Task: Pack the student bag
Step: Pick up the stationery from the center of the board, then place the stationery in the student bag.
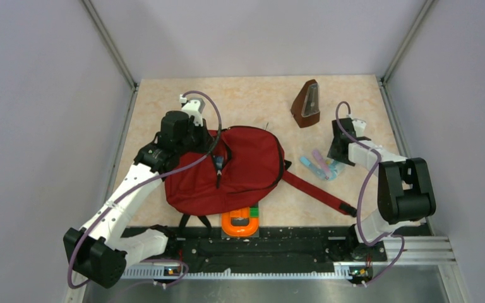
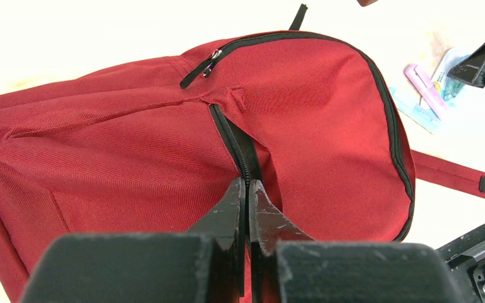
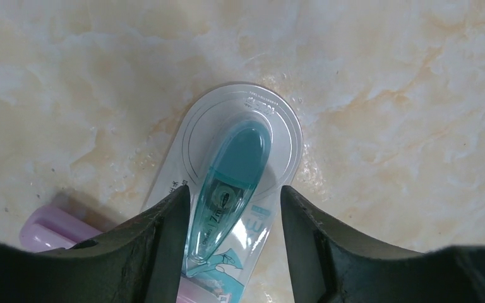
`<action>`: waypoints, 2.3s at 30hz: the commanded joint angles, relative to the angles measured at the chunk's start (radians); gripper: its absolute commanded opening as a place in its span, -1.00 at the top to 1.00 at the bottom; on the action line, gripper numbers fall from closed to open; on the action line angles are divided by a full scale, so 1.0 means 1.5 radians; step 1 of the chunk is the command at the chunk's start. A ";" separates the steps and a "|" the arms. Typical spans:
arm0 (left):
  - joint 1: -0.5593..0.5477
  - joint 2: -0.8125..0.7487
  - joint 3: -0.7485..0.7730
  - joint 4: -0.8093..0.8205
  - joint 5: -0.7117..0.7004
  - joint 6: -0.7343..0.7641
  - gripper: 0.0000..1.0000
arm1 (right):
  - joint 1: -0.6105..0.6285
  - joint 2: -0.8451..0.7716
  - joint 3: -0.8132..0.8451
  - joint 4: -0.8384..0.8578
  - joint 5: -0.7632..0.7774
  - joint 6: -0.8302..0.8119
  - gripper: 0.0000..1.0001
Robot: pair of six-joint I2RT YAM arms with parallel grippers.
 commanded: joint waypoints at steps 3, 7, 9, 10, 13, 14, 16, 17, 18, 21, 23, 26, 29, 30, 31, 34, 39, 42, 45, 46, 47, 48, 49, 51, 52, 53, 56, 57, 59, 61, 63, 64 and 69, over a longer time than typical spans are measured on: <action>-0.003 -0.029 0.017 0.086 0.020 -0.005 1.00 | -0.015 0.004 -0.002 0.052 0.003 0.017 0.07; -0.003 -0.030 0.017 0.086 0.019 -0.005 1.00 | -0.022 0.020 0.002 0.063 -0.022 0.021 0.10; -0.003 -0.031 0.017 0.086 0.018 -0.005 1.00 | -0.023 0.031 0.004 0.062 -0.030 0.024 0.09; -0.003 -0.031 0.018 0.086 0.018 -0.005 1.00 | -0.023 0.034 0.004 0.062 -0.032 0.026 0.09; -0.003 -0.032 0.017 0.086 0.017 -0.004 1.00 | -0.022 0.038 0.002 0.063 -0.033 0.028 0.08; -0.003 -0.033 0.017 0.086 0.018 -0.004 1.00 | -0.022 0.039 0.002 0.064 -0.033 0.028 0.11; -0.003 -0.034 0.017 0.086 0.020 -0.005 1.00 | -0.023 0.038 0.004 0.063 -0.032 0.025 0.38; -0.003 -0.034 0.017 0.086 0.020 -0.005 1.00 | -0.023 0.035 0.005 0.061 -0.027 0.024 0.53; -0.003 -0.035 0.017 0.086 0.019 -0.004 1.00 | -0.023 0.032 0.006 0.060 -0.019 0.022 0.66; -0.003 -0.037 0.017 0.086 0.018 -0.004 1.00 | -0.023 0.018 0.013 0.056 0.015 0.013 0.91; -0.003 -0.036 0.017 0.086 0.019 -0.005 1.00 | -0.022 0.007 0.019 0.057 0.034 0.004 1.00; -0.003 -0.036 0.017 0.086 0.020 -0.005 1.00 | -0.023 -0.015 0.021 0.077 0.067 -0.016 1.00; -0.003 -0.035 0.017 0.086 0.018 -0.004 1.00 | -0.023 -0.039 0.025 0.102 0.108 -0.040 1.00; -0.003 -0.034 0.017 0.086 0.018 -0.005 1.00 | -0.023 -0.046 0.026 0.107 0.119 -0.049 1.00; -0.003 -0.034 0.017 0.086 0.018 -0.004 1.00 | -0.023 -0.057 0.024 0.116 0.134 -0.066 1.00; -0.003 -0.032 0.017 0.086 0.017 -0.004 1.00 | -0.018 -0.078 0.019 0.132 0.190 -0.100 1.00; -0.003 -0.030 0.017 0.086 0.016 -0.004 1.00 | 0.001 -0.095 0.016 0.129 0.322 -0.132 1.00; -0.003 -0.030 0.017 0.087 0.016 -0.004 1.00 | 0.023 -0.105 0.021 0.124 0.356 -0.144 1.00; -0.003 -0.030 0.017 0.087 0.018 -0.005 1.00 | 0.067 -0.131 0.025 0.137 0.338 -0.169 1.00; -0.003 -0.030 0.017 0.087 0.020 -0.006 1.00 | 0.082 -0.138 0.033 0.127 0.320 -0.168 1.00; -0.003 -0.030 0.017 0.088 0.022 -0.007 1.00 | 0.098 -0.147 0.045 0.110 0.293 -0.161 1.00; -0.003 -0.030 0.017 0.089 0.024 -0.008 1.00 | 0.115 -0.158 0.064 0.091 0.265 -0.150 1.00; -0.003 -0.030 0.017 0.090 0.027 -0.010 1.00 | 0.135 -0.167 0.076 0.076 0.245 -0.138 1.00; -0.002 -0.027 0.018 0.092 0.039 -0.017 1.00 | 0.202 -0.188 0.093 0.064 0.217 -0.114 1.00; -0.002 -0.027 0.019 0.094 0.045 -0.020 1.00 | 0.231 -0.196 0.100 0.062 0.196 -0.097 1.00; -0.003 -0.027 0.020 0.096 0.051 -0.024 1.00 | 0.259 -0.202 0.108 0.062 0.170 -0.075 1.00; -0.002 -0.026 0.025 0.099 0.068 -0.033 1.00 | 0.329 -0.199 0.126 0.092 0.058 0.002 1.00; -0.002 -0.026 0.027 0.098 0.071 -0.034 1.00 | 0.351 -0.188 0.132 0.111 0.020 0.022 1.00; -0.002 -0.024 0.033 0.089 0.074 -0.033 1.00 | 0.388 -0.154 0.158 0.140 -0.049 0.055 1.00; -0.002 -0.026 0.035 0.081 0.068 -0.029 1.00 | 0.418 -0.105 0.211 0.143 -0.116 0.067 1.00; -0.002 -0.030 0.032 0.080 0.058 -0.026 1.00 | 0.443 -0.048 0.266 0.136 -0.177 0.062 1.00; -0.002 -0.031 0.029 0.080 0.053 -0.024 1.00 | 0.452 -0.024 0.291 0.133 -0.208 0.055 1.00; -0.002 -0.038 0.019 0.087 0.045 -0.010 1.00 | 0.484 0.077 0.395 0.099 -0.329 0.024 1.00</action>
